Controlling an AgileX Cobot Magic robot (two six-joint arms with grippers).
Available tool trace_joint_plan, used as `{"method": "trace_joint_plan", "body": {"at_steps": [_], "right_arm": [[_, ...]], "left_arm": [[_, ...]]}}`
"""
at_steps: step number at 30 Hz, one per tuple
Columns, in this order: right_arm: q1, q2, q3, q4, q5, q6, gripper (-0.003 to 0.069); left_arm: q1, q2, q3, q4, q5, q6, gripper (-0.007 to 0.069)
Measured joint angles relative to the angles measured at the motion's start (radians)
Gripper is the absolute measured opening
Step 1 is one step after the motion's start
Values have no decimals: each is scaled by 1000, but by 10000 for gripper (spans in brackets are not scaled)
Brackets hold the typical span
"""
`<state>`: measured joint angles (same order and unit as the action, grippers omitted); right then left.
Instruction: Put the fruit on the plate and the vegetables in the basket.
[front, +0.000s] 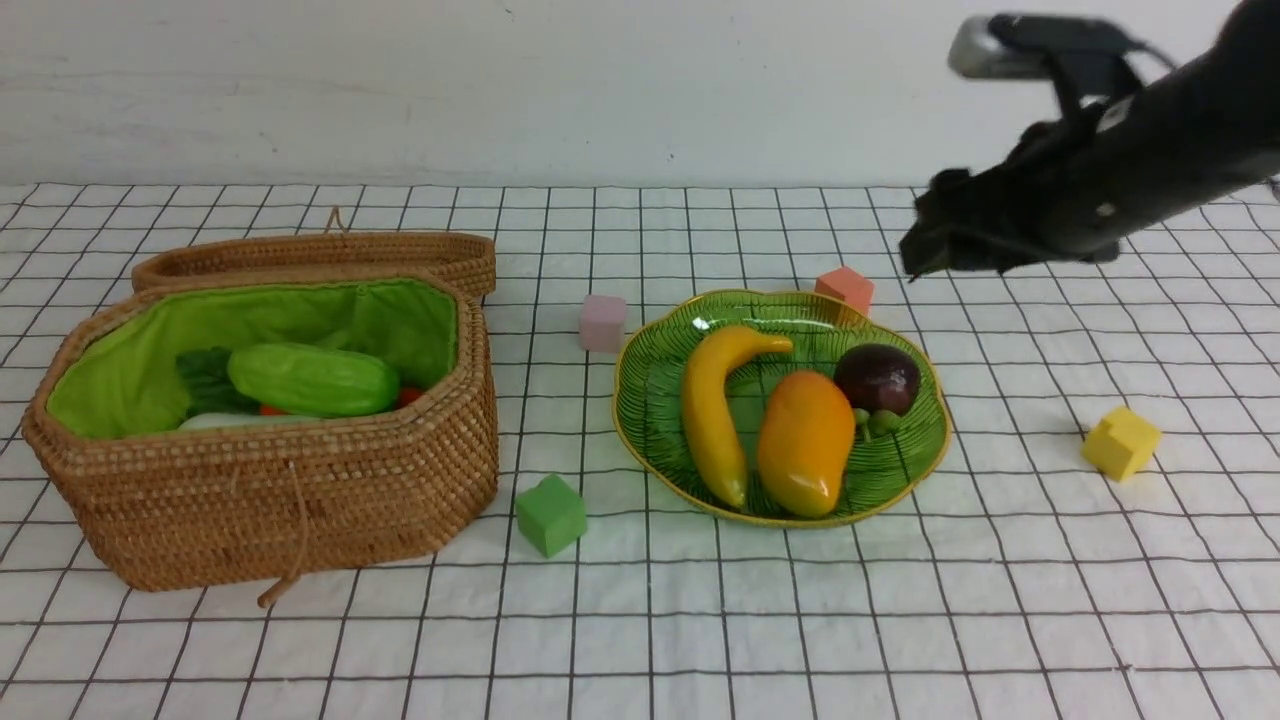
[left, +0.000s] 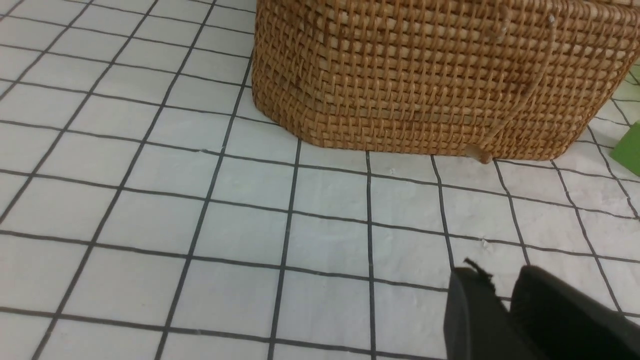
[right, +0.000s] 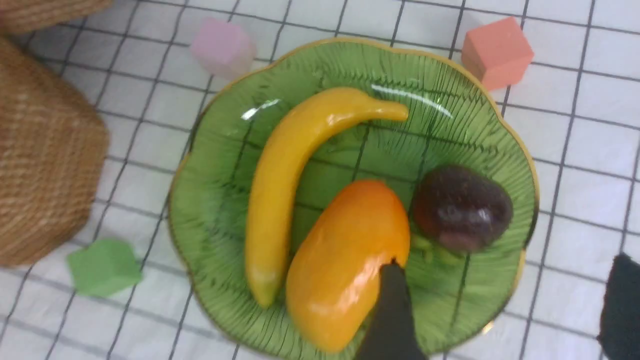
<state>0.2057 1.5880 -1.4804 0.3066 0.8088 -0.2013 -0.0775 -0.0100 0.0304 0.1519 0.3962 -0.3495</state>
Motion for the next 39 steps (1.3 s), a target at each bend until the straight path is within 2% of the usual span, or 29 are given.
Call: {"method": "trace_joint_plan", "body": {"at_steps": [4, 6, 7, 8, 9, 10, 12, 20, 32, 36, 39], "right_arm": [[0, -228, 30, -3, 238, 0, 316], [0, -268, 51, -3, 273, 0, 276], [0, -336, 109, -3, 323, 6, 203], [0, -391, 158, -3, 349, 13, 142], [0, -409, 180, -2, 354, 17, 122], [0, -471, 276, -2, 358, 29, 55], [0, -560, 407, 0, 333, 38, -3], [0, -786, 743, 30, 228, 46, -8], [-3, -911, 803, 28, 364, 49, -6], [-55, -988, 803, -42, 332, 10, -4], [-126, -1111, 839, -148, 164, -16, -3]], "left_arm": [[0, 0, 0, 0, 0, 0, 124], [0, 0, 0, 0, 0, 0, 125], [0, 0, 0, 0, 0, 0, 127], [0, 0, 0, 0, 0, 0, 128], [0, 0, 0, 0, 0, 0, 129], [0, 0, 0, 0, 0, 0, 130], [0, 0, 0, 0, 0, 0, 130], [0, 0, 0, 0, 0, 0, 134], [0, 0, 0, 0, 1, 0, 147], [0, 0, 0, 0, 1, 0, 148], [0, 0, 0, 0, 1, 0, 149]]}}
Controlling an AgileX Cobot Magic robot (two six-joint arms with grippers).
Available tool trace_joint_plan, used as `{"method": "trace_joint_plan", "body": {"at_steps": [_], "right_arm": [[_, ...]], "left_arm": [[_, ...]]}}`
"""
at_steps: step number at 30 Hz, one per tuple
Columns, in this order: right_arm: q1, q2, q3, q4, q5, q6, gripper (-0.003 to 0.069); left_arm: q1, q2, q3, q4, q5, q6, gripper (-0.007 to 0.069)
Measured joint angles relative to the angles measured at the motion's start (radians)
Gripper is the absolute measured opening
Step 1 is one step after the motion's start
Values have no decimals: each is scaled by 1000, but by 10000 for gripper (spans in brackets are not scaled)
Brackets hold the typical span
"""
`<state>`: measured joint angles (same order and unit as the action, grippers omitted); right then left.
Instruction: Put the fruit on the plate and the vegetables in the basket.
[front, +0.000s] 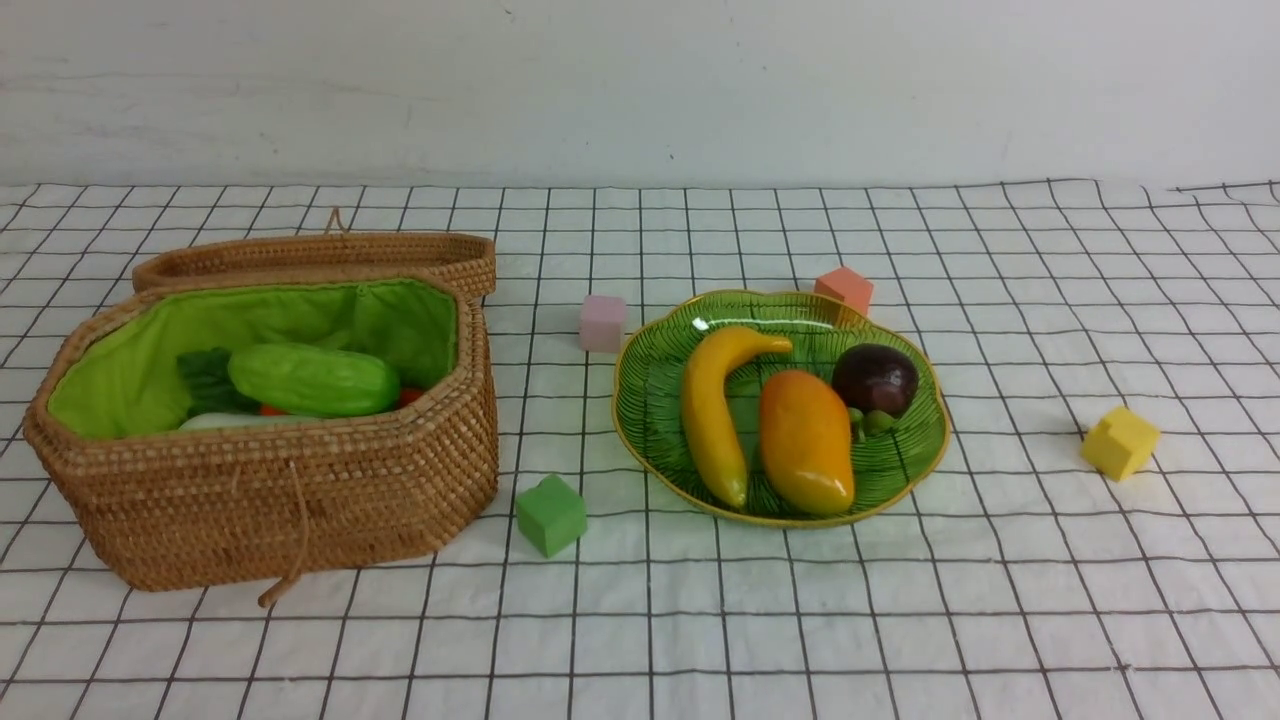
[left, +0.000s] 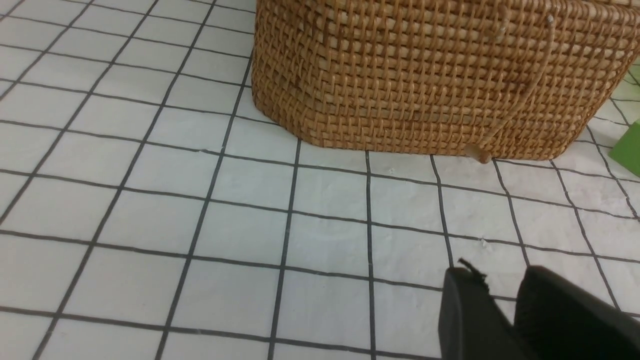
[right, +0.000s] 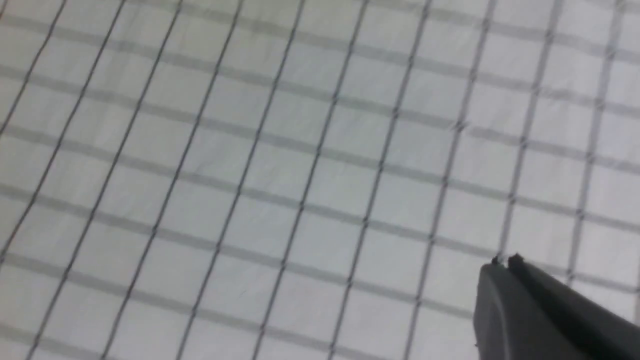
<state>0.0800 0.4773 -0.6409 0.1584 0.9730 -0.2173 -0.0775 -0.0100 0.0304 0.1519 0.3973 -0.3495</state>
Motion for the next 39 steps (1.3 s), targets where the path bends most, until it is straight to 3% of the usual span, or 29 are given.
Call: {"method": "trace_joint_plan", "body": {"at_steps": [6, 13, 19, 39], "right_arm": [[-74, -242, 234, -58, -336, -5, -1], [-104, -435, 575, -54, -573, 48, 3], [-104, -487, 653, -85, -575, 136, 9], [-104, -487, 654, -96, -580, 147, 31]], "left_arm": [[0, 0, 0, 0, 0, 0, 157], [0, 0, 0, 0, 0, 0, 162], [0, 0, 0, 0, 1, 0, 165], [0, 0, 0, 0, 0, 0, 187]]}}
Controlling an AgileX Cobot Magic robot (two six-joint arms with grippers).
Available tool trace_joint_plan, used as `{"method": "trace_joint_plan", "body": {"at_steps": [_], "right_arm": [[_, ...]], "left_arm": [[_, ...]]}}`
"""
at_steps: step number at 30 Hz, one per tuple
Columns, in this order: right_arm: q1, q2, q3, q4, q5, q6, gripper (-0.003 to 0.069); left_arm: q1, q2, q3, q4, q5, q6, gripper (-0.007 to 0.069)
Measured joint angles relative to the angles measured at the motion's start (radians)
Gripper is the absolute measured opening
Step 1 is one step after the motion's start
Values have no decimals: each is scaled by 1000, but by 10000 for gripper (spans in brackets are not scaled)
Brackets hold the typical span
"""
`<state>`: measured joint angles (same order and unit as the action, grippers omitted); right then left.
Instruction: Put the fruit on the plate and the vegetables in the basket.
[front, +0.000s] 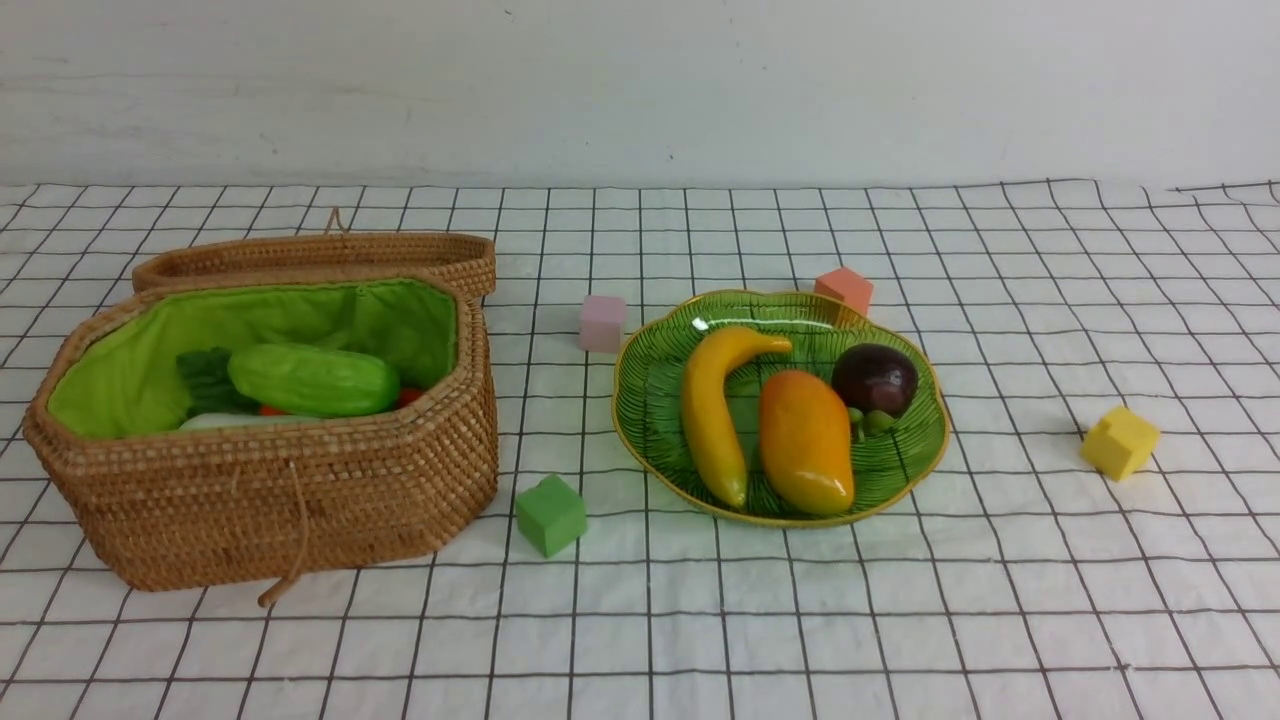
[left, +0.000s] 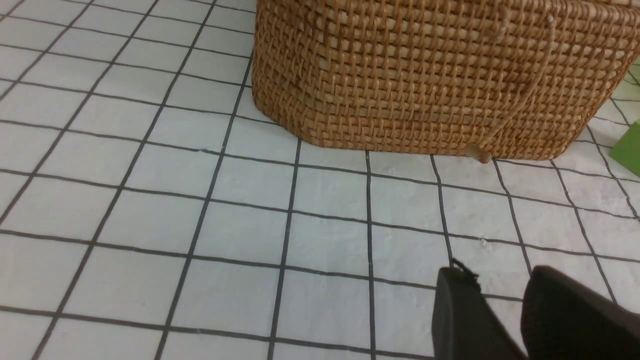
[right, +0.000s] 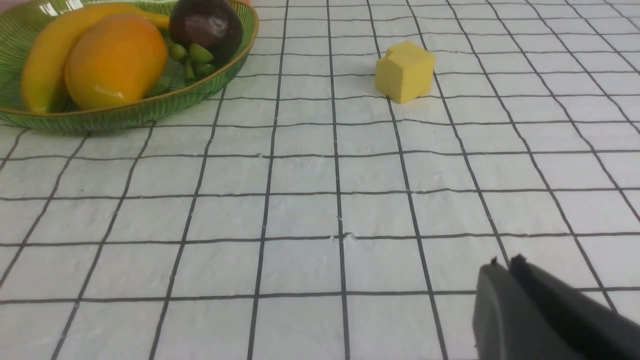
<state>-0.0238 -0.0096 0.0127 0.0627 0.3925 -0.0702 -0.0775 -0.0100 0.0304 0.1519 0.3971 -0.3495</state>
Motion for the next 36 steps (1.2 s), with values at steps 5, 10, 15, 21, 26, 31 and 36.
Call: {"method": "trace_joint_plan", "body": {"at_steps": [5, 10, 15, 21, 26, 31, 36], "right_arm": [[0, 0, 0, 0, -1, 1, 37], [0, 0, 0, 1, -1, 1, 48], [0, 0, 0, 1, -1, 1, 54], [0, 0, 0, 1, -2, 1, 55], [0, 0, 0, 1, -2, 1, 55], [0, 0, 0, 1, -2, 1, 55], [0, 0, 0, 1, -2, 1, 55]], "left_arm": [[0, 0, 0, 0, 0, 0, 187], [0, 0, 0, 0, 0, 0, 189], [0, 0, 0, 0, 0, 0, 197], [0, 0, 0, 0, 0, 0, 204], [0, 0, 0, 0, 0, 0, 207], [0, 0, 0, 0, 0, 0, 214], [0, 0, 0, 0, 0, 0, 219]]}}
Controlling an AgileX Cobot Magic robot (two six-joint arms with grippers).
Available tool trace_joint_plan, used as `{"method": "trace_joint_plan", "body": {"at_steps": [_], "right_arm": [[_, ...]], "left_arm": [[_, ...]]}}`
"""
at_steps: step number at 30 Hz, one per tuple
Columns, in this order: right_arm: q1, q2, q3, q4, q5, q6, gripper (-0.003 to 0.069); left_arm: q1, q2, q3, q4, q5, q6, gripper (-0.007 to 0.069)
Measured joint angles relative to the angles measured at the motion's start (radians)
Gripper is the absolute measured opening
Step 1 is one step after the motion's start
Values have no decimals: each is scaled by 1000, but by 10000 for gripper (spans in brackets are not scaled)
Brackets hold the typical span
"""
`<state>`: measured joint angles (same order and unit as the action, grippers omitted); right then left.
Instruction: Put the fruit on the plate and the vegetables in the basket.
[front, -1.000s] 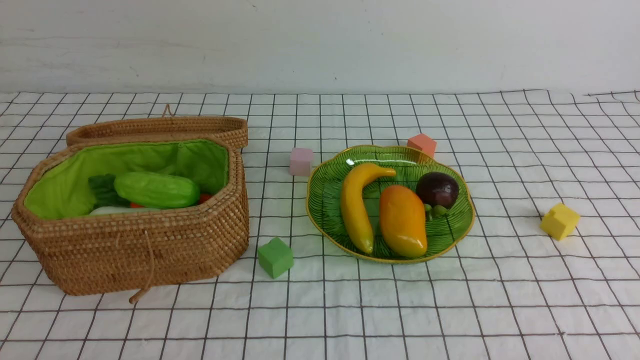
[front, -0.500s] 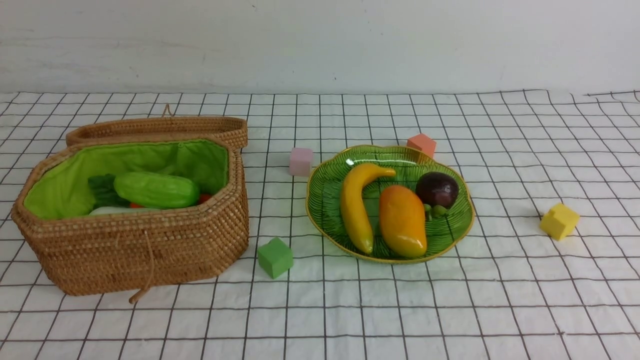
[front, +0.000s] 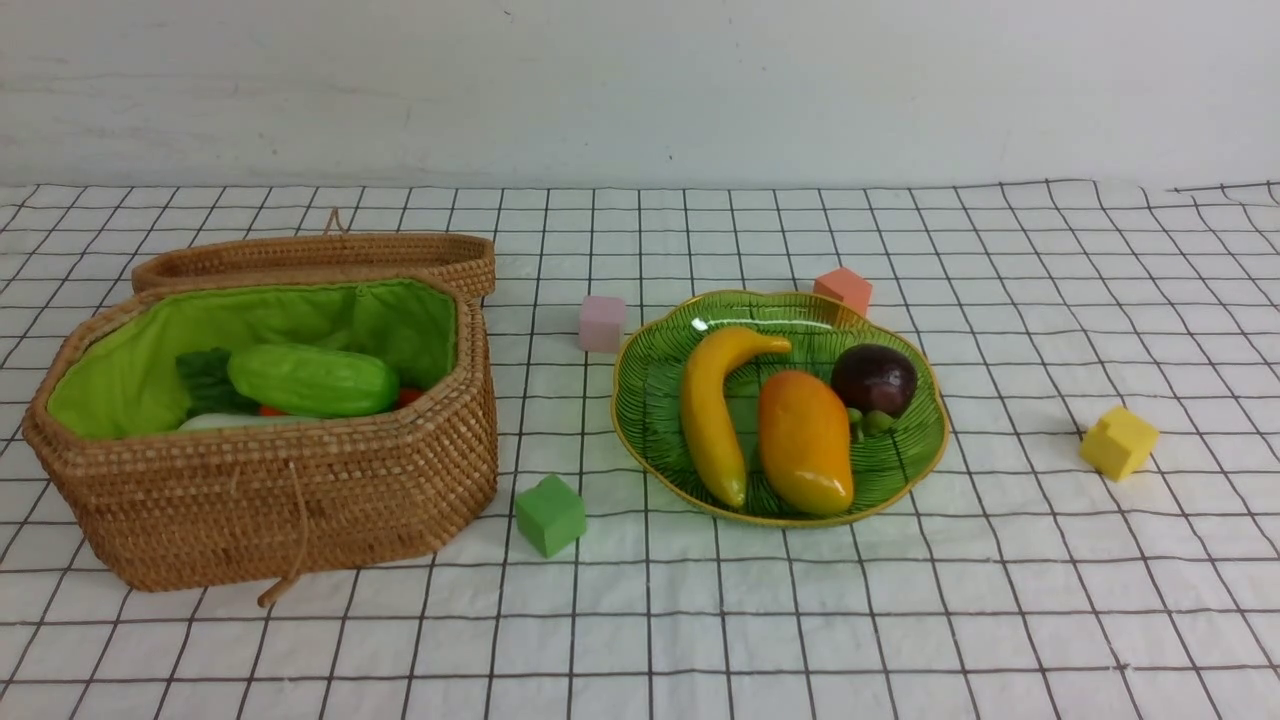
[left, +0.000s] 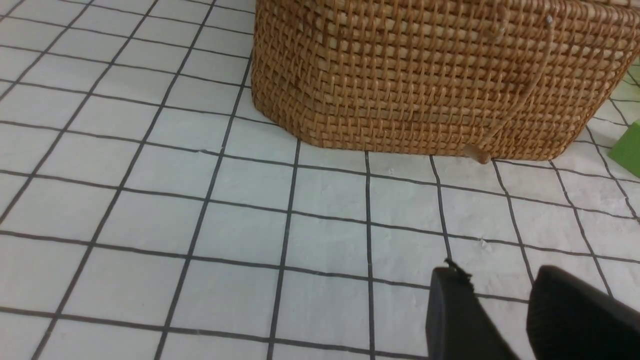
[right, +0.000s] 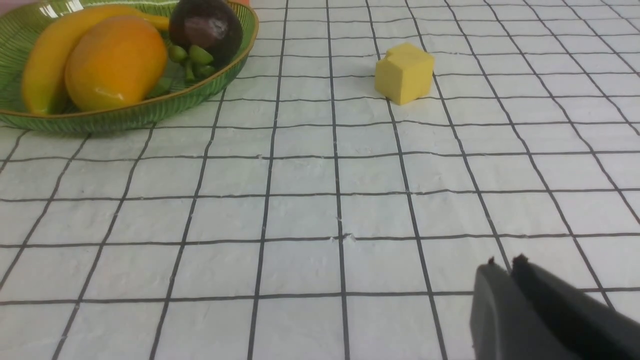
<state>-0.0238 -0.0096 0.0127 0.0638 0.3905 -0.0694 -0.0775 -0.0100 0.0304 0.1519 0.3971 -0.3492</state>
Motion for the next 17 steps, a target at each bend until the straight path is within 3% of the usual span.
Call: {"method": "trace_joint_plan", "body": {"at_steps": [17], "right_arm": [[0, 0, 0, 0, 0, 0, 55]], "left_arm": [[0, 0, 0, 0, 0, 0, 237]]}}
